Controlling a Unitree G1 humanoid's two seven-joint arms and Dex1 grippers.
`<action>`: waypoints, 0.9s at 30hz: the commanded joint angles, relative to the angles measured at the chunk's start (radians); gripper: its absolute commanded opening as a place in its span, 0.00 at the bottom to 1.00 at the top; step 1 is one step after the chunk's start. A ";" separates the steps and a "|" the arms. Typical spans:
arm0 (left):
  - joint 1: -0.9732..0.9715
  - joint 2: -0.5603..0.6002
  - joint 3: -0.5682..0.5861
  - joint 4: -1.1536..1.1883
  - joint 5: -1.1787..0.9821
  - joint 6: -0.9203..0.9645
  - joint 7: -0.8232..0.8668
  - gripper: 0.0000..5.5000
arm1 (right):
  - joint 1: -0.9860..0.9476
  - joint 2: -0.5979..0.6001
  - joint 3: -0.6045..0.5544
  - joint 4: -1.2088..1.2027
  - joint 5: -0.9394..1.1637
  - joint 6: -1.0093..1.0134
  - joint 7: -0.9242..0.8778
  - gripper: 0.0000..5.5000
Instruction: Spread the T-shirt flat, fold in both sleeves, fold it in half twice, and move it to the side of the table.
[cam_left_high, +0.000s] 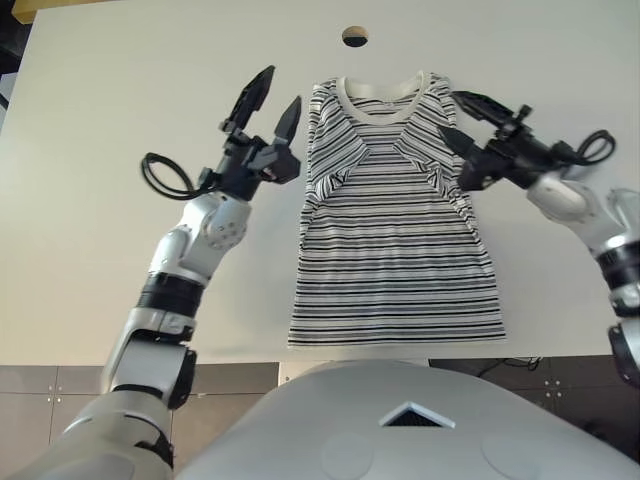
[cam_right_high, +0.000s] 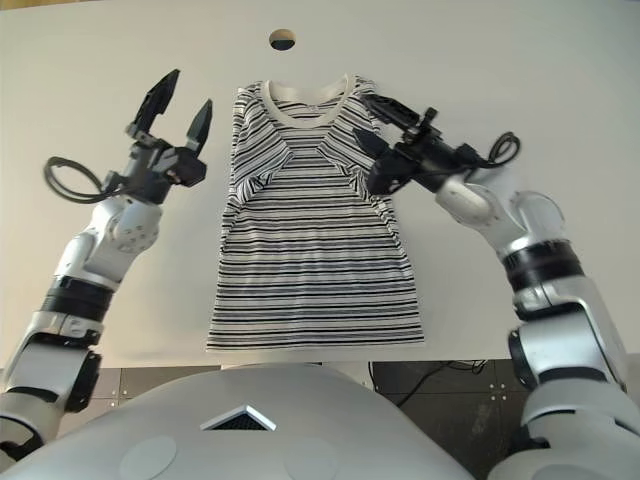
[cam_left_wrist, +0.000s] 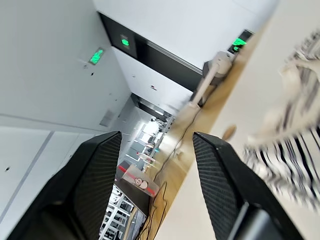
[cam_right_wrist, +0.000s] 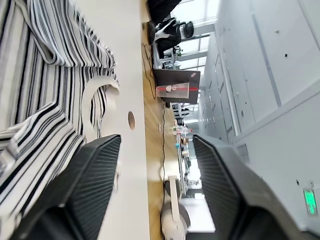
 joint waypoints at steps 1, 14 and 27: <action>0.234 0.240 0.060 -0.188 -0.039 -0.072 -0.187 0.48 | 0.364 -0.195 -0.226 -0.291 0.210 0.041 0.125 0.57; 0.648 0.499 0.062 -0.425 -0.160 -0.093 -0.630 0.59 | 1.010 -0.364 -0.455 -0.556 0.066 0.133 0.570 0.57; 0.606 0.446 -0.126 -0.481 -0.256 -0.126 -0.812 0.59 | 0.863 -0.350 -0.249 -0.617 0.107 0.118 0.740 0.57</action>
